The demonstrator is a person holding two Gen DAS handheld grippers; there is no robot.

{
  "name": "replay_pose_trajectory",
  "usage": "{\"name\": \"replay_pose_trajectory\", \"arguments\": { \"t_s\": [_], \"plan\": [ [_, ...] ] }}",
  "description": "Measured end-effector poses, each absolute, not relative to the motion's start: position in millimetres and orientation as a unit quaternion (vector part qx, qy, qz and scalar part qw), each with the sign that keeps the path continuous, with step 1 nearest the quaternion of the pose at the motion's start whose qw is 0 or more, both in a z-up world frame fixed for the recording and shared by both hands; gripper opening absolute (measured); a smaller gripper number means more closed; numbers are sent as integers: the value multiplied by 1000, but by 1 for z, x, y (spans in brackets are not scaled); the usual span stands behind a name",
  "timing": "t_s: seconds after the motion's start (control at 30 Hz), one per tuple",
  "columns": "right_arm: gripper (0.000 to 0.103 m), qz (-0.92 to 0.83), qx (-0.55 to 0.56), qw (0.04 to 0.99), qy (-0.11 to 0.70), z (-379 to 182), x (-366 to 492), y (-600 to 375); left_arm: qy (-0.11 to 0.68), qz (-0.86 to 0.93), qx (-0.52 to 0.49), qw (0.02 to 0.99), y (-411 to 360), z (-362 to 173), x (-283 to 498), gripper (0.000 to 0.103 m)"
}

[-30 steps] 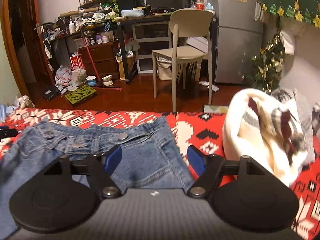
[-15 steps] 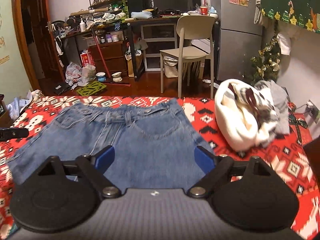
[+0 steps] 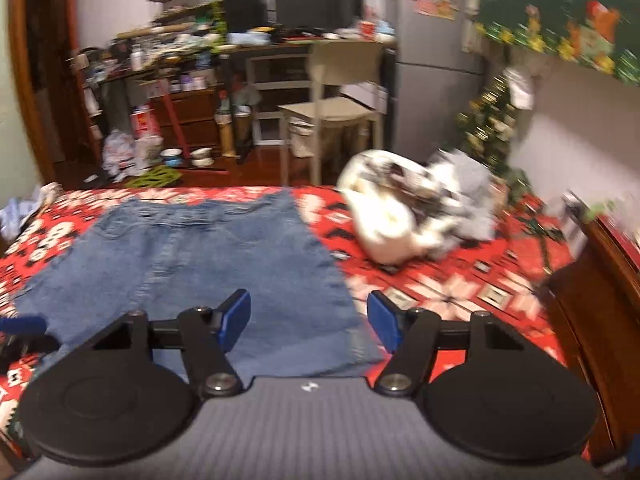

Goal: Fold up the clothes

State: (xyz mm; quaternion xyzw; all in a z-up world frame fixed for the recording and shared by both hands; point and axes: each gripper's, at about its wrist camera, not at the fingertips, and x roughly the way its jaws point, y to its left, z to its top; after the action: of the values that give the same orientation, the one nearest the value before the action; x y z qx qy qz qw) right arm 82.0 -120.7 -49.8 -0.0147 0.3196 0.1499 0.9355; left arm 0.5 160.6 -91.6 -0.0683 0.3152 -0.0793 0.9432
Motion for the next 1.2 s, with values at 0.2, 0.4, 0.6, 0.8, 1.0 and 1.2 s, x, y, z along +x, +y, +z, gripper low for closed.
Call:
{"name": "replay_pose_trajectory", "arguments": {
  "t_s": [0.2, 0.4, 0.6, 0.8, 1.0, 1.2],
  "plan": [
    [63, 117, 153, 907, 374, -77, 111, -180, 320, -114, -26, 940, 135, -104, 4, 43],
    [62, 129, 272, 853, 425, -114, 133, -197, 353, -122, 4, 928, 122, -122, 12, 44],
    [63, 149, 377, 802, 438, -144, 150, -195, 362, -116, 35, 924, 113, -129, 13, 49],
    [64, 133, 477, 735, 463, -179, 154, -200, 364, -116, 64, 922, 103, -135, 15, 49],
    [64, 125, 523, 703, 465, -198, 157, -193, 363, -108, 86, 922, 96, -141, 20, 40],
    [65, 122, 552, 688, 455, -205, 165, -187, 366, -95, 40, 925, 111, -137, 23, 21]
  ]
}}
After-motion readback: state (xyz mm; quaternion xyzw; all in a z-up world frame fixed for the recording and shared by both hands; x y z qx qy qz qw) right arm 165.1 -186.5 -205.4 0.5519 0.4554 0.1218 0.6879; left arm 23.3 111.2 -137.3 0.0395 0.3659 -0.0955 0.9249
